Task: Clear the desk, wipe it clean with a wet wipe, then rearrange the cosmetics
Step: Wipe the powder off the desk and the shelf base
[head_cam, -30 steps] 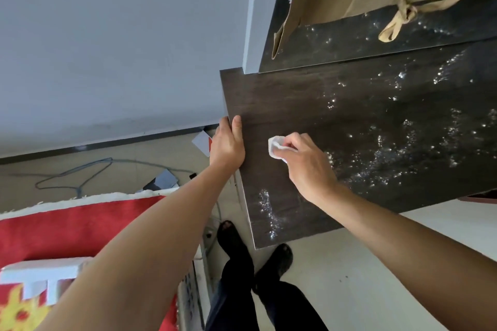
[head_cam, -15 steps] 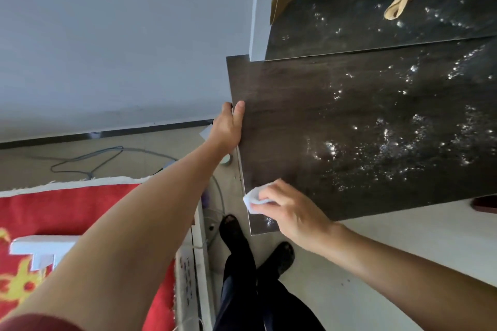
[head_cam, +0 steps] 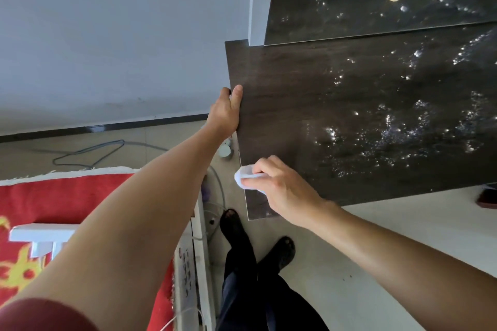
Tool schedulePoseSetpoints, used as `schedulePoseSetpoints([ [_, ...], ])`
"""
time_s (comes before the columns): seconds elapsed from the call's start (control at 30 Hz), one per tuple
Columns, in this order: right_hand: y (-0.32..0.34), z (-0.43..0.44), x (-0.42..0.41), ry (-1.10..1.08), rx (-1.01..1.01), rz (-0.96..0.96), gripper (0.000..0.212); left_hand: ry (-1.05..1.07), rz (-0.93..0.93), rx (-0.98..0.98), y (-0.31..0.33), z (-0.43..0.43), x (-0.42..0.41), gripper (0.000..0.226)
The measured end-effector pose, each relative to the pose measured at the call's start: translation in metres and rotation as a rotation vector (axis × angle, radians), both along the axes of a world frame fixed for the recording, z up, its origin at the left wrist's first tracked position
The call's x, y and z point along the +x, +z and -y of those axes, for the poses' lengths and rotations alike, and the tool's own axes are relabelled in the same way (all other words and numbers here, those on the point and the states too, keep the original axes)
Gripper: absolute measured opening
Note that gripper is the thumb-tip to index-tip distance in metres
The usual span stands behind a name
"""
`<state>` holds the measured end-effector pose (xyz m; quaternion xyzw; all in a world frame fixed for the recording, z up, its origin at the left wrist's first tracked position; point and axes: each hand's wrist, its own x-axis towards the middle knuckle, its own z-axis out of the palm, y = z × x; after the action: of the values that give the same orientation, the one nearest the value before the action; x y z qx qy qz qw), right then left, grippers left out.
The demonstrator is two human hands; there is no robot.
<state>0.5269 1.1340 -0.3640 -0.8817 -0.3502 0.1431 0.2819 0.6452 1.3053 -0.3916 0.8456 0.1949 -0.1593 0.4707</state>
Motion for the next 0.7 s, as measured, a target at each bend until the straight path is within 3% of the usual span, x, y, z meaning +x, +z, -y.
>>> schedulePoseSetpoints([
  [0.07, 0.000, -0.005, -0.002, 0.017, -0.002, 0.005, 0.046, 0.002, 0.001, -0.009, -0.001, 0.001, -0.002, 0.055],
  [0.17, 0.001, 0.023, -0.042, 0.246, 0.002, -0.031, 0.037, 0.016, -0.040, -0.036, 0.002, 0.003, -0.004, 0.059],
  [0.33, 0.002, 0.052, -0.029, -0.087, -0.048, 0.016, 0.042, 0.150, -0.079, -0.049, 0.015, 0.018, -0.017, 0.060],
  [0.47, 0.009, 0.064, -0.059, 0.154, -0.117, -0.070, 0.024, 0.282, -0.106, -0.029, 0.018, 0.042, -0.055, 0.053],
  [0.57, 0.026, 0.083, -0.020, -0.053, -0.078, 0.037, 0.028, 0.361, -0.157, 0.072, 0.020, 0.059, -0.078, 0.049],
  [0.7, 0.053, 0.102, 0.091, -0.417, 0.050, 0.190, 0.029, 0.336, -0.114, 0.271, 0.023, 0.070, -0.082, 0.039],
])
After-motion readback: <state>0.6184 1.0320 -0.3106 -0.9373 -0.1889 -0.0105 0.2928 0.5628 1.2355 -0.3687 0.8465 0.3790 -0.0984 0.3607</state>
